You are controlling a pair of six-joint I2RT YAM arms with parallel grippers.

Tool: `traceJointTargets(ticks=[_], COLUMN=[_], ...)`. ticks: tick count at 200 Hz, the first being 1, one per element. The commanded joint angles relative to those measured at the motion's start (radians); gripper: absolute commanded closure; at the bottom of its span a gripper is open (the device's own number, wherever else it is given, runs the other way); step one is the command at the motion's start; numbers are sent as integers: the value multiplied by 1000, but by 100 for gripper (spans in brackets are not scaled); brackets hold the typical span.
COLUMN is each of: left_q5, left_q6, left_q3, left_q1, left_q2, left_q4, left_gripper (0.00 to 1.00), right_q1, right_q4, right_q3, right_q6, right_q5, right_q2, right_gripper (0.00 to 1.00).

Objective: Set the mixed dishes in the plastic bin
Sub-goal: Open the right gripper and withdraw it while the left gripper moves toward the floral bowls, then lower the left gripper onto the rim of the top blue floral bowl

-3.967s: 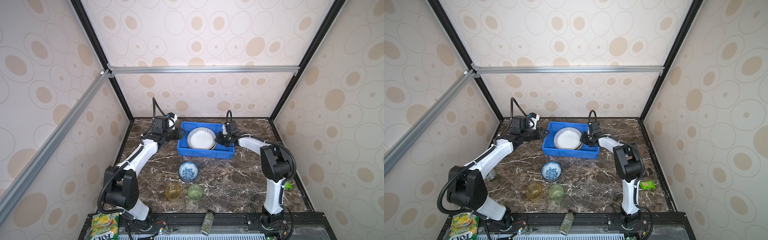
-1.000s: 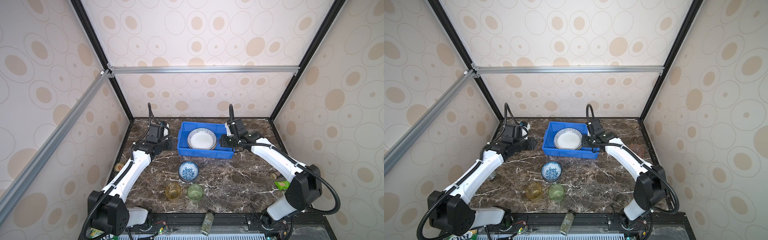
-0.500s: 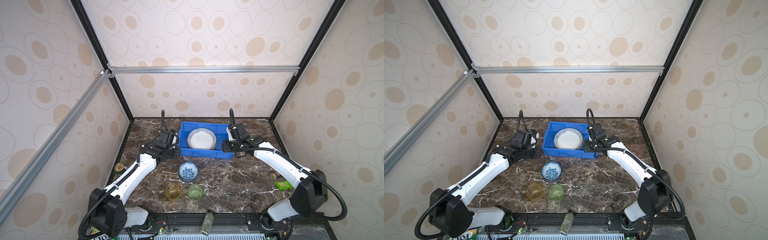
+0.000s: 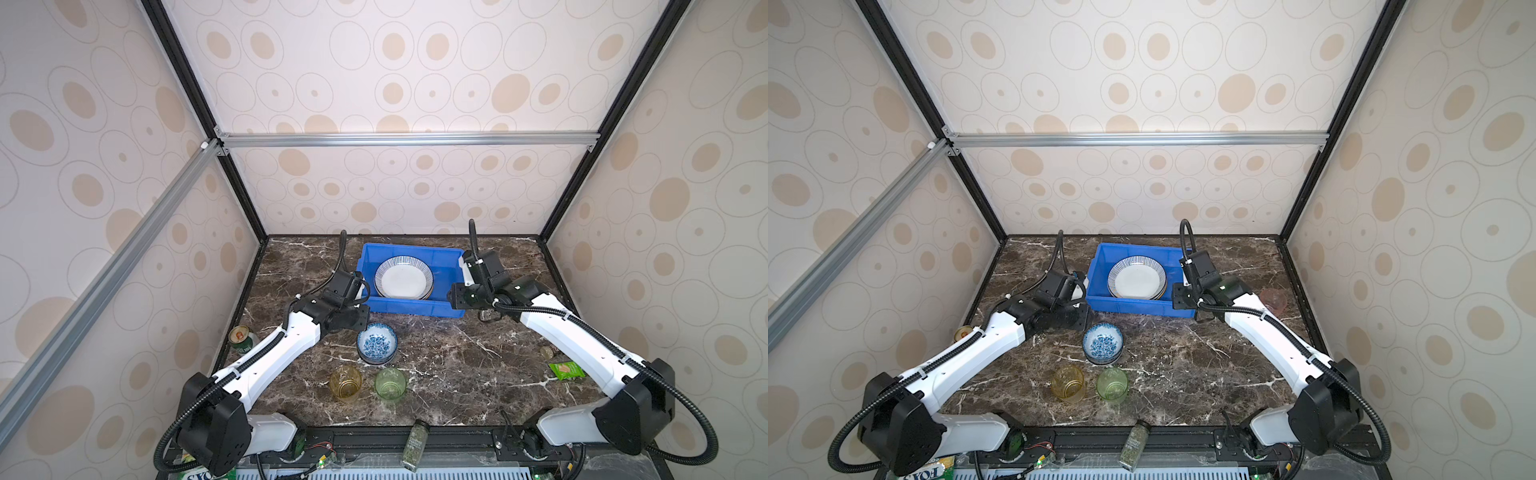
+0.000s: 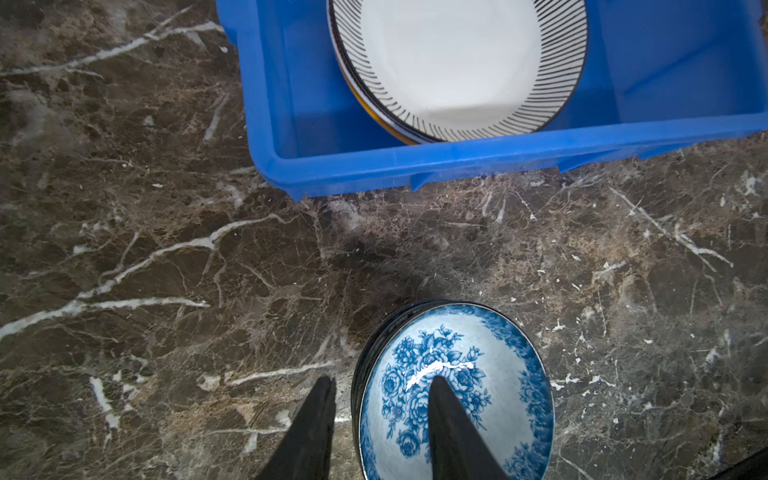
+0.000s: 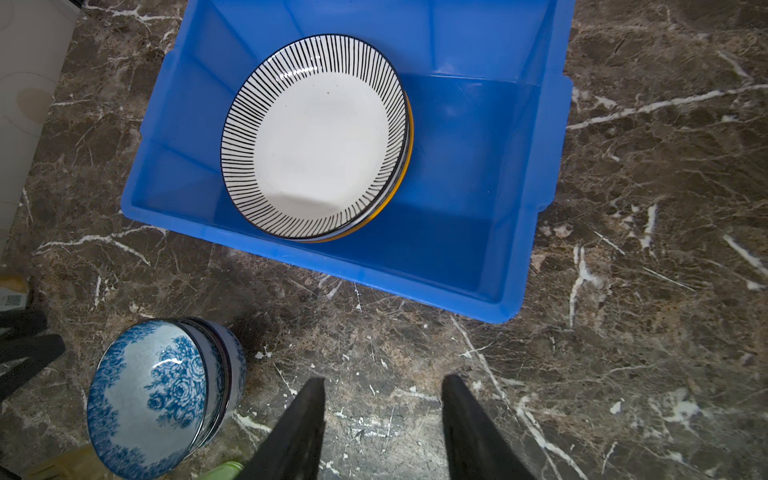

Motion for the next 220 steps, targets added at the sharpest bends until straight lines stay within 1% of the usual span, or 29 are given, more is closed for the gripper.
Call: traceJointTargets(ticks=[1, 55, 101, 220], left_q5=[-17, -23, -16, -37], left_q6=[-21, -20, -21, -26], left_q3=[-18, -61, -53, -46], left_q1=[-15, -21, -27, -49], left_q2=[11, 27, 55, 77], left_q4=[-29, -14, -8, -12], left_gripper=[62, 63, 63, 65], right_q1=[9, 13, 13, 13], right_q4=[-9, -10, -2, -19], right_q3=[-13, -23, -50, -52], right_q6=[-14, -6, -1, -16], right_q5=[1, -5, 2, 30], right_q2=[-28, -31, -43, -57], right_gripper=[51, 51, 51, 51])
